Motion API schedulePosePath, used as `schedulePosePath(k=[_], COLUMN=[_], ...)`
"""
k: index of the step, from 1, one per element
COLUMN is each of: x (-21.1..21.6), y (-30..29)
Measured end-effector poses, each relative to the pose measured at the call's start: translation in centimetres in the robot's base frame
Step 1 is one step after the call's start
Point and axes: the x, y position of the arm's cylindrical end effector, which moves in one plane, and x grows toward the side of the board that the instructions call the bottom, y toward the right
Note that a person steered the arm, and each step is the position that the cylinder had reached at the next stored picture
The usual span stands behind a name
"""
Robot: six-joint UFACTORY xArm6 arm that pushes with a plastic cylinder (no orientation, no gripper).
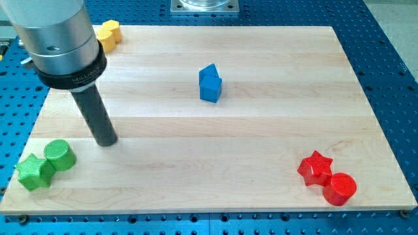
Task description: Push the red star towards the center right of the board
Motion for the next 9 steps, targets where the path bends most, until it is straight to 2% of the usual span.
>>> schedulePosePath(k=[2, 3, 5, 6, 8, 9], x=[9.5, 9.5, 9.7, 10.3, 7.7, 7.0], y=[19.7, 23.2, 23.7, 27.9, 29.1, 31.7])
